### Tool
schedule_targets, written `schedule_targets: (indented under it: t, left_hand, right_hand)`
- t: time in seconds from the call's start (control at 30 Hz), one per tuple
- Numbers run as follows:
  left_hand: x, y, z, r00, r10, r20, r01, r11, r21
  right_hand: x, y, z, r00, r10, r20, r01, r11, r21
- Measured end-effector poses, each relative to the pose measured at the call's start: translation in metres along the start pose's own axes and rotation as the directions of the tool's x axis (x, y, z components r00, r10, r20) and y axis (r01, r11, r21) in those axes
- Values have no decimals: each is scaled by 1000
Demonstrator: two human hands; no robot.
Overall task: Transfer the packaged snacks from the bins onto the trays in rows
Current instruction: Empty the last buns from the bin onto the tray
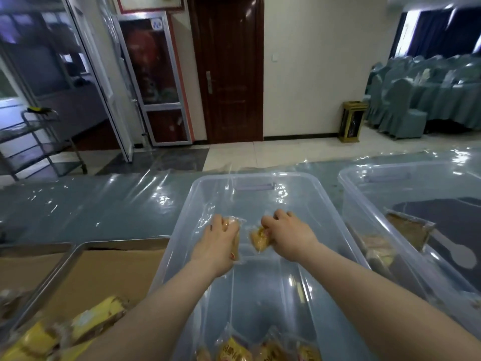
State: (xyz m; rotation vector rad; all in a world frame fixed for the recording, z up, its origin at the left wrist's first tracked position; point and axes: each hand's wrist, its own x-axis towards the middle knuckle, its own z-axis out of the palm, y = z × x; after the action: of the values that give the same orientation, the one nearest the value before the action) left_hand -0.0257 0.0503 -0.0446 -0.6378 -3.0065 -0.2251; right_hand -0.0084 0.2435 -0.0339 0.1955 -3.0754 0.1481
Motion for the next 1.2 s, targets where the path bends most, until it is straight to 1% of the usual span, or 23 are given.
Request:
schedule_targets:
  t: [0.13,0.23,0.3,0.4,0.47,0.53,0.6,0.7,0.87,0.97,1.03,1.13,1.2]
  left_hand:
    - [4,-9,-49,977,97,-189,-108,993,-48]
    - [-9,-35,-97,929,120,-351,-156,985,-75]
    - [-26,-60,-125,887,113,-447,-159,985,-67]
    - [-64,-111,-155,842,61,-537,-112,992,-64]
    - [-97,-154,-168,811,10,-584,-66,995,-75]
    - [-138,-201,-174,802,-67,-593,13,995,-95]
    - [-182,-253,-175,801,-141,-581,95,990,-109]
    - [-248,-328,-171,790,-207,-576,166,978,-123]
    - [-365,-447,-168,740,-339,-581,295,940,-172]
    - [-417,-508,-160,730,-426,-535,361,904,-227]
    - [-445,-545,-152,714,-472,-517,379,882,-280]
    - [-477,-595,-132,649,-594,-475,437,802,-406]
    - [-493,-626,-118,619,-655,-433,483,753,-448]
  right_hand:
    - [5,-14,-32,983,53,-177,-8,970,244]
    - [9,-44,-61,946,68,-317,61,923,380]
    - [16,-78,-80,925,41,-377,133,895,425]
    - [27,-147,-99,906,-38,-422,257,841,476]
    - [32,-202,-104,888,-100,-448,326,825,461]
    - [33,-262,-103,866,-173,-469,389,822,416]
    - [32,-327,-96,856,-234,-461,435,807,399]
    - [28,-419,-75,852,-315,-417,487,769,413]
    - [19,-564,-32,838,-434,-331,544,700,462]
    - [20,-629,-5,843,-474,-256,530,647,548]
    - [22,-665,13,853,-468,-232,503,620,602]
    - [28,-714,46,878,-436,-200,443,578,685]
    - [36,-746,73,895,-417,-160,388,549,740]
